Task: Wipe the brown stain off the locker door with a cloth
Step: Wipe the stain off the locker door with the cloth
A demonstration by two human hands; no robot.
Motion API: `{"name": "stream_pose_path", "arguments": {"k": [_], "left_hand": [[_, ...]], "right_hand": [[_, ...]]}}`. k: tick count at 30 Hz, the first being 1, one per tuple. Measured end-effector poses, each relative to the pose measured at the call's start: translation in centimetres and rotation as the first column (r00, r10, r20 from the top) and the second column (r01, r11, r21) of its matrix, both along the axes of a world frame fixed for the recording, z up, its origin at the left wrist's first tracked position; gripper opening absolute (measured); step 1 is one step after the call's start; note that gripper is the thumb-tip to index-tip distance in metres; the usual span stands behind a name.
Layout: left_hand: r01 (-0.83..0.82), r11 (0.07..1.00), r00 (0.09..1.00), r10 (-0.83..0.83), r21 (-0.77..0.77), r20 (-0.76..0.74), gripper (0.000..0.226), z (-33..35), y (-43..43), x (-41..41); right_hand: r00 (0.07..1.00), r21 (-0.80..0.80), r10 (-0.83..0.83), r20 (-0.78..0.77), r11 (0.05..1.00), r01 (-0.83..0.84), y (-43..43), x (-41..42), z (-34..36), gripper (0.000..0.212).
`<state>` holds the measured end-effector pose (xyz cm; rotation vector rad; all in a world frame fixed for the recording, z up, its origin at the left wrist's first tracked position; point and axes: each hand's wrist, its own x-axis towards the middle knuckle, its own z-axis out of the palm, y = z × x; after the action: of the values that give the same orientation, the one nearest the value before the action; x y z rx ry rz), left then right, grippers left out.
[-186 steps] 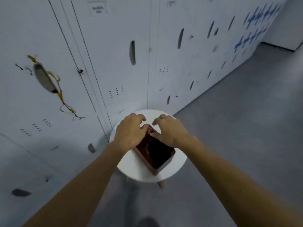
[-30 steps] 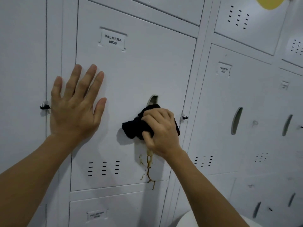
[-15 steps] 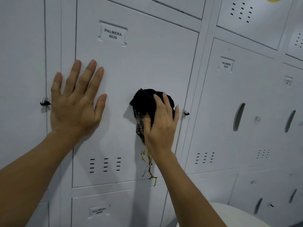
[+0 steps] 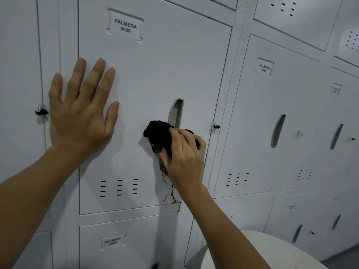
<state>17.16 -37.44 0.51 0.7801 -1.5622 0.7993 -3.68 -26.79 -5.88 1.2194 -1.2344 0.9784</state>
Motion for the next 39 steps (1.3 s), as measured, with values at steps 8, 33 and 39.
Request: {"name": "stream_pose_path", "arguments": {"k": [8, 33, 39], "left_hand": [[-0.013, 1.000, 1.000, 0.013, -0.013, 0.005, 0.062, 0.3, 0.0, 0.0], [-0.016, 1.000, 1.000, 0.016, -0.004, 0.002, 0.062, 0.2, 0.2, -0.2], [-0.046, 0.999, 0.999, 0.046, 0.002, 0.011, 0.062, 0.0, 0.1, 0.0]], "right_hand": [[0.851, -0.045, 0.353, 0.388, 0.930, -0.365, 1.9, 0.5, 1.0, 0.023], [0.509, -0.464, 0.625, 0.592, 0.781, -0.419, 1.1, 2.9, -1.6, 0.019], [0.325, -0.649, 0.748, 0.579, 0.664, -0.372, 2.6, 1.6, -0.8, 0.013]]}}
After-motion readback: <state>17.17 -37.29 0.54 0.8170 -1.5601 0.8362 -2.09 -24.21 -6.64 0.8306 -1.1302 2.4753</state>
